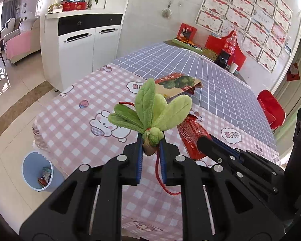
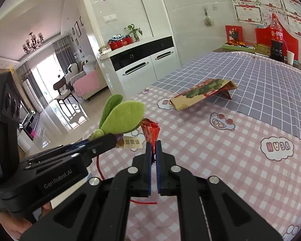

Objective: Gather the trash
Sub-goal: 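Carry the plush toy and red wrapper over the blue bin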

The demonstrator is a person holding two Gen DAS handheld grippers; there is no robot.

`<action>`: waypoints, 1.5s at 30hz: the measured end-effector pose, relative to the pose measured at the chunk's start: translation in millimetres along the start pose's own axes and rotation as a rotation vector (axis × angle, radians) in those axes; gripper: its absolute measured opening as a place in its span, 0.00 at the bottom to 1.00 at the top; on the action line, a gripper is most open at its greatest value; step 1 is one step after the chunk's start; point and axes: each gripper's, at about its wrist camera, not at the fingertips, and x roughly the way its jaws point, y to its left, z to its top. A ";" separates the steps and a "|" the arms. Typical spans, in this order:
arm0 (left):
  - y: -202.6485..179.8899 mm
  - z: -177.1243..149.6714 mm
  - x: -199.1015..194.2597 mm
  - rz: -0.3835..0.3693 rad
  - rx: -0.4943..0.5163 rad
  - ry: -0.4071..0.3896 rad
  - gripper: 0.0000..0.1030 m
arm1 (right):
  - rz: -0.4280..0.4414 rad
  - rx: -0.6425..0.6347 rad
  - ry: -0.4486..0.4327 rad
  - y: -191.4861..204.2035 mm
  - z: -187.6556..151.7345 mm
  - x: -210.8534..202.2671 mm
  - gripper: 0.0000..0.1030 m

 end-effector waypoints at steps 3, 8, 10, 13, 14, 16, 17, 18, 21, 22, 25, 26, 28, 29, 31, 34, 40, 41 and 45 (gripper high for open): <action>3.9 0.6 -6.3 -0.001 -0.003 -0.012 0.14 | 0.009 -0.002 -0.004 5.6 0.3 -2.2 0.05; 14.2 2.0 -16.1 -0.002 -0.017 -0.032 0.14 | 0.024 -0.011 -0.008 16.9 1.2 -2.3 0.05; 18.6 2.3 -19.9 -0.002 -0.021 -0.039 0.14 | 0.027 -0.015 -0.012 21.5 2.1 -2.4 0.05; 28.0 3.3 -26.4 0.000 -0.032 -0.052 0.14 | 0.037 -0.022 -0.016 30.4 4.1 -2.1 0.05; 31.7 3.4 -28.7 0.001 -0.038 -0.056 0.14 | 0.041 -0.025 -0.016 32.4 4.6 -1.7 0.05; 38.7 4.3 -32.5 0.006 -0.047 -0.064 0.14 | 0.050 -0.030 -0.017 38.9 5.7 -0.6 0.05; 43.4 4.6 -34.8 0.009 -0.053 -0.068 0.14 | 0.052 -0.035 -0.016 42.4 6.3 0.3 0.05; 48.1 5.1 -36.7 0.010 -0.061 -0.071 0.14 | 0.056 -0.039 -0.014 45.9 6.9 1.5 0.05; 60.7 4.9 -43.8 0.018 -0.079 -0.084 0.14 | 0.072 -0.053 -0.007 58.8 8.2 6.6 0.04; 65.6 4.7 -45.9 0.021 -0.085 -0.088 0.14 | 0.082 -0.057 -0.004 64.0 8.8 9.2 0.05; 83.4 4.9 -53.9 0.036 -0.109 -0.103 0.14 | 0.108 -0.075 0.005 81.8 10.5 17.8 0.04; 91.4 4.5 -56.8 0.044 -0.118 -0.108 0.14 | 0.115 -0.080 0.007 86.3 10.8 19.9 0.04; 106.4 3.5 -62.0 0.058 -0.138 -0.117 0.14 | 0.137 -0.094 0.013 100.5 12.1 26.9 0.04; 111.9 3.5 -63.9 0.064 -0.146 -0.119 0.14 | 0.146 -0.102 0.016 107.0 12.5 29.8 0.04; 131.5 1.8 -70.1 0.086 -0.173 -0.129 0.14 | 0.164 -0.119 0.017 123.7 13.8 37.9 0.04; 161.5 -2.1 -80.0 0.123 -0.216 -0.141 0.14 | 0.196 -0.143 0.028 149.0 13.8 51.5 0.04; 230.7 -15.0 -103.7 0.216 -0.326 -0.170 0.14 | 0.282 -0.205 0.077 205.5 10.2 86.5 0.04; 241.8 -17.4 -106.9 0.232 -0.343 -0.172 0.14 | 0.296 -0.213 0.086 215.0 9.4 93.7 0.04; 293.1 -30.3 -115.7 0.303 -0.423 -0.166 0.14 | 0.346 -0.234 0.129 250.1 3.4 124.2 0.04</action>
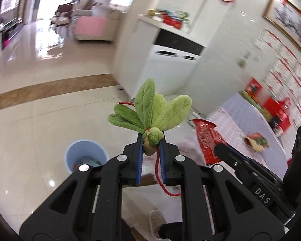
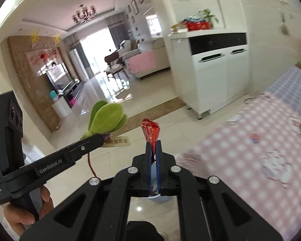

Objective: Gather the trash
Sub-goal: 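Carry the plush toy and red wrapper over the blue bin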

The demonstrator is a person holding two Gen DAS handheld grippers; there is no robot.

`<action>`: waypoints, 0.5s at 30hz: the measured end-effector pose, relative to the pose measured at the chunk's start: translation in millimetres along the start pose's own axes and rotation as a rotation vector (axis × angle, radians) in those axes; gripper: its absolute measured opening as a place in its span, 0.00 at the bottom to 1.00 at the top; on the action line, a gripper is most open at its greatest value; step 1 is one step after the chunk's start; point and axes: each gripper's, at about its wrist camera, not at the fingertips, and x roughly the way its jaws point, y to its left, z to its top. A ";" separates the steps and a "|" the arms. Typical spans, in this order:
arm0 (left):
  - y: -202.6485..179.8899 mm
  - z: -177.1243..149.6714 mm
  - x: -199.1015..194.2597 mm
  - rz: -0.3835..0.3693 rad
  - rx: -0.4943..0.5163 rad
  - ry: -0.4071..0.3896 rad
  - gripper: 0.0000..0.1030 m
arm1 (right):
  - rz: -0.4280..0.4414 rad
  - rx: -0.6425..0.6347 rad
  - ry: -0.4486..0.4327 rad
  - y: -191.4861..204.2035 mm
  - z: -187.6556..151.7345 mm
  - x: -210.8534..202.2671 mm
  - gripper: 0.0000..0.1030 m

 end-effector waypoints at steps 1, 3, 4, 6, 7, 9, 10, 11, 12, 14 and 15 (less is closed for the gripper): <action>10.8 1.0 3.0 0.016 -0.017 0.004 0.14 | 0.016 -0.003 0.018 6.5 1.2 13.8 0.04; 36.7 4.4 12.0 0.046 -0.061 0.016 0.14 | 0.032 -0.019 0.054 17.1 2.4 38.4 0.04; 47.8 5.3 17.8 0.061 -0.079 0.026 0.14 | 0.039 -0.024 0.067 20.5 2.8 47.8 0.04; 67.0 7.2 33.0 0.084 -0.120 0.051 0.14 | 0.047 -0.037 0.094 27.1 2.7 67.2 0.04; 76.0 7.7 41.7 0.095 -0.138 0.068 0.14 | 0.050 -0.039 0.113 30.2 2.2 81.0 0.04; 92.1 7.7 63.0 0.133 -0.164 0.106 0.14 | 0.049 -0.046 0.137 32.6 0.8 98.7 0.04; 100.0 6.1 72.7 0.147 -0.173 0.129 0.14 | 0.055 -0.042 0.159 34.0 -1.0 112.8 0.04; 108.0 3.4 83.1 0.157 -0.189 0.152 0.14 | 0.058 -0.042 0.174 35.4 -2.9 122.3 0.04; 114.2 1.3 91.7 0.163 -0.201 0.172 0.14 | 0.059 -0.045 0.185 37.7 -4.8 130.1 0.04; 125.9 0.0 104.8 0.180 -0.212 0.198 0.14 | 0.065 -0.054 0.217 42.1 -9.7 150.3 0.04; 131.7 -0.9 112.0 0.190 -0.218 0.210 0.14 | 0.066 -0.060 0.234 44.9 -12.4 162.4 0.04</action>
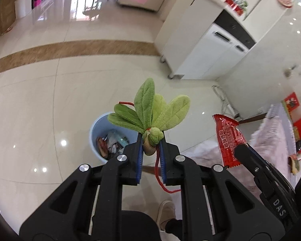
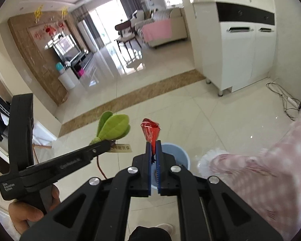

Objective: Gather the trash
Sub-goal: 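Carry the plush toy and red wrapper over the blue bin, then open the left tool to drop the plush toy while the right tool drops the red wrapper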

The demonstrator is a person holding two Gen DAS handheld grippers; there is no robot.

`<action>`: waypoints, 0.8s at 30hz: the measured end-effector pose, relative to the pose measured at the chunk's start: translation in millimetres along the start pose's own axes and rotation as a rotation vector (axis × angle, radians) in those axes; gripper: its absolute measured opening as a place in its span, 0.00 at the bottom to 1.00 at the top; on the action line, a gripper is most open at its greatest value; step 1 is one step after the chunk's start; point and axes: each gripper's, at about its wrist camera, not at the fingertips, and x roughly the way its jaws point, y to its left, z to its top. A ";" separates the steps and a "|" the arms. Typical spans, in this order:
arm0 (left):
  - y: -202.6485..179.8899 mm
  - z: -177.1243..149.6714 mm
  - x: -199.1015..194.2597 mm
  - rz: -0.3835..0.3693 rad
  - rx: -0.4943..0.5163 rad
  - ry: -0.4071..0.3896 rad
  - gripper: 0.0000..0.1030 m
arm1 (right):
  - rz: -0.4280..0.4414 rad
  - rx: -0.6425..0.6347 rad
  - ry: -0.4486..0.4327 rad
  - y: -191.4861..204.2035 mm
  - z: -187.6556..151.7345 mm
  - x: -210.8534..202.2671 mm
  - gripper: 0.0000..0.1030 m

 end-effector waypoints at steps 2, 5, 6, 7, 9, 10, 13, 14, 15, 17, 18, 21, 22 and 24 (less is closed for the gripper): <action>6.9 4.5 12.3 0.012 -0.015 0.014 0.14 | 0.003 0.003 0.022 1.6 1.2 17.4 0.04; 15.8 16.0 26.0 0.022 -0.045 0.009 0.18 | 0.003 0.005 0.041 3.5 3.9 36.2 0.04; 16.1 16.5 27.7 0.024 -0.055 0.009 0.28 | 0.004 0.006 0.046 4.5 4.6 41.1 0.04; 19.2 19.5 30.6 0.028 -0.070 0.005 0.51 | 0.004 0.006 0.053 5.3 6.0 47.5 0.04; 22.8 23.5 33.7 0.052 -0.084 -0.013 0.65 | 0.001 0.006 0.060 6.3 7.1 54.2 0.04; 23.6 24.5 34.6 0.058 -0.077 -0.008 0.65 | 0.000 0.006 0.063 6.3 7.3 56.9 0.04; 29.0 23.8 39.5 0.083 -0.075 0.003 0.65 | -0.003 0.005 0.076 5.4 7.8 65.8 0.04; 30.5 22.4 39.5 0.078 -0.076 0.004 0.65 | -0.003 0.005 0.081 5.8 7.4 68.6 0.04; 31.5 21.0 39.0 0.079 -0.076 0.007 0.65 | -0.003 0.005 0.086 6.0 6.7 71.4 0.04; 34.7 19.8 39.7 0.096 -0.075 0.011 0.65 | -0.005 0.002 0.091 7.8 5.0 75.0 0.04; 35.8 19.3 39.7 0.100 -0.073 0.011 0.65 | -0.003 0.002 0.095 6.8 5.7 77.9 0.04; 39.8 18.8 36.6 0.105 -0.082 0.004 0.65 | -0.002 -0.004 0.100 11.5 4.5 82.2 0.04; 40.5 19.2 35.1 0.104 -0.085 0.001 0.65 | -0.001 -0.007 0.101 13.5 4.9 83.1 0.04; 40.9 20.5 32.3 0.101 -0.083 -0.006 0.65 | -0.002 -0.012 0.098 16.0 6.9 84.2 0.04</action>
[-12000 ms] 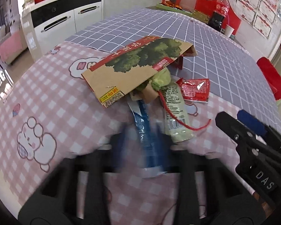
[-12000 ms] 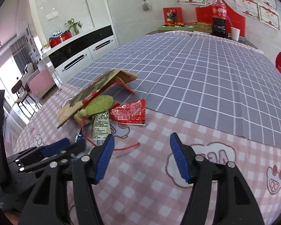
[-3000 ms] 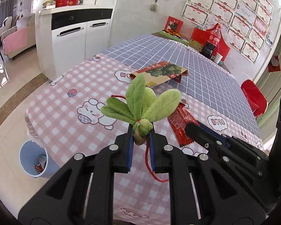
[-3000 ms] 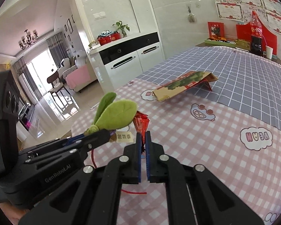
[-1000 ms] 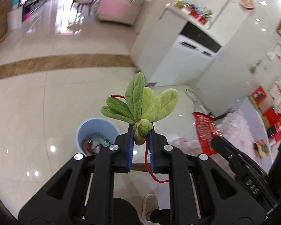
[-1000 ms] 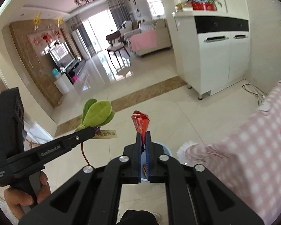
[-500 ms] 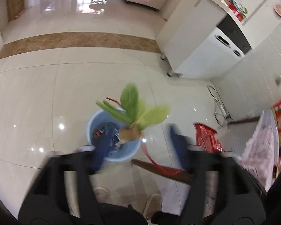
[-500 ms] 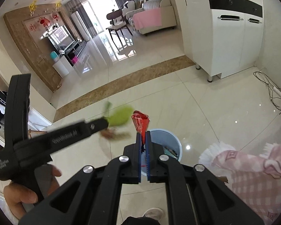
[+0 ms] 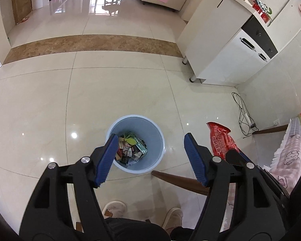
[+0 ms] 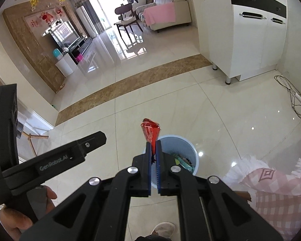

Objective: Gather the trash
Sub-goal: 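Open the left tool to drop the plush toy while the right tool drops the red wrapper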

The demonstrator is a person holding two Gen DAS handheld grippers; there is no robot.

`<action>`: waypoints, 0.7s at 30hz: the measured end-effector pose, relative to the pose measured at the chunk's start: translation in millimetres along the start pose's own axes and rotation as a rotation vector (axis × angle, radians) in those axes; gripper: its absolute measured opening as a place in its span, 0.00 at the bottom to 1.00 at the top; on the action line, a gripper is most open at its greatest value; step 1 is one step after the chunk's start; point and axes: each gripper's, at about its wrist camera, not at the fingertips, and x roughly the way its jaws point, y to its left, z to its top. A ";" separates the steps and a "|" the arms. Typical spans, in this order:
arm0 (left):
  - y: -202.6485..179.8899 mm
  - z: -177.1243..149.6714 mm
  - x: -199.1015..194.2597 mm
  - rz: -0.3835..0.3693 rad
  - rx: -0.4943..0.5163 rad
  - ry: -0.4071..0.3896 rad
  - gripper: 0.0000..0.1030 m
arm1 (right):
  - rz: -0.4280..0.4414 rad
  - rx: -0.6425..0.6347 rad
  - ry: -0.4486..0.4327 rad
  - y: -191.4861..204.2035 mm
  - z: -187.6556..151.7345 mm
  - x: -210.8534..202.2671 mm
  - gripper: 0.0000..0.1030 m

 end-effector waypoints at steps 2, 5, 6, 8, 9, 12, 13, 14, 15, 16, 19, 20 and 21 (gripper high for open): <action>1.1 1.6 -3.9 -0.001 -0.001 -0.010 0.65 | 0.001 -0.004 -0.006 3.9 1.9 -0.1 0.05; 1.1 2.0 -12.8 -0.001 -0.012 -0.037 0.65 | 0.001 -0.012 -0.029 7.4 7.1 -4.8 0.05; 1.3 3.3 -17.6 -0.003 -0.018 -0.050 0.66 | 0.000 -0.011 -0.046 9.1 9.5 -7.5 0.05; 2.6 5.9 -24.3 -0.006 -0.032 -0.069 0.67 | 0.007 -0.001 -0.088 11.1 17.2 -13.8 0.07; 3.8 6.8 -28.8 -0.007 -0.042 -0.084 0.69 | 0.016 0.007 -0.116 11.6 21.4 -17.6 0.08; 4.0 9.3 -39.4 0.003 -0.050 -0.114 0.70 | -0.002 0.013 -0.158 13.1 31.4 -24.2 0.33; 2.4 10.1 -42.3 0.003 -0.047 -0.118 0.70 | 0.008 0.014 -0.166 12.8 32.3 -27.6 0.33; 0.6 10.3 -45.8 0.004 -0.041 -0.124 0.70 | 0.007 0.012 -0.173 13.1 33.0 -29.6 0.33; -0.7 10.9 -48.7 0.004 -0.039 -0.129 0.70 | 0.001 0.010 -0.178 13.3 32.9 -31.4 0.34; -1.9 11.4 -51.5 0.004 -0.037 -0.134 0.70 | -0.003 0.013 -0.179 12.3 31.9 -33.9 0.34; -10.0 9.7 -60.7 -0.004 -0.023 -0.149 0.70 | -0.011 0.029 -0.177 8.3 26.6 -42.4 0.34; -14.9 8.4 -65.0 -0.009 -0.013 -0.154 0.70 | -0.020 0.034 -0.181 6.8 24.4 -46.6 0.34; -17.9 7.3 -68.0 -0.013 -0.007 -0.158 0.70 | -0.030 0.039 -0.185 4.9 22.8 -51.4 0.35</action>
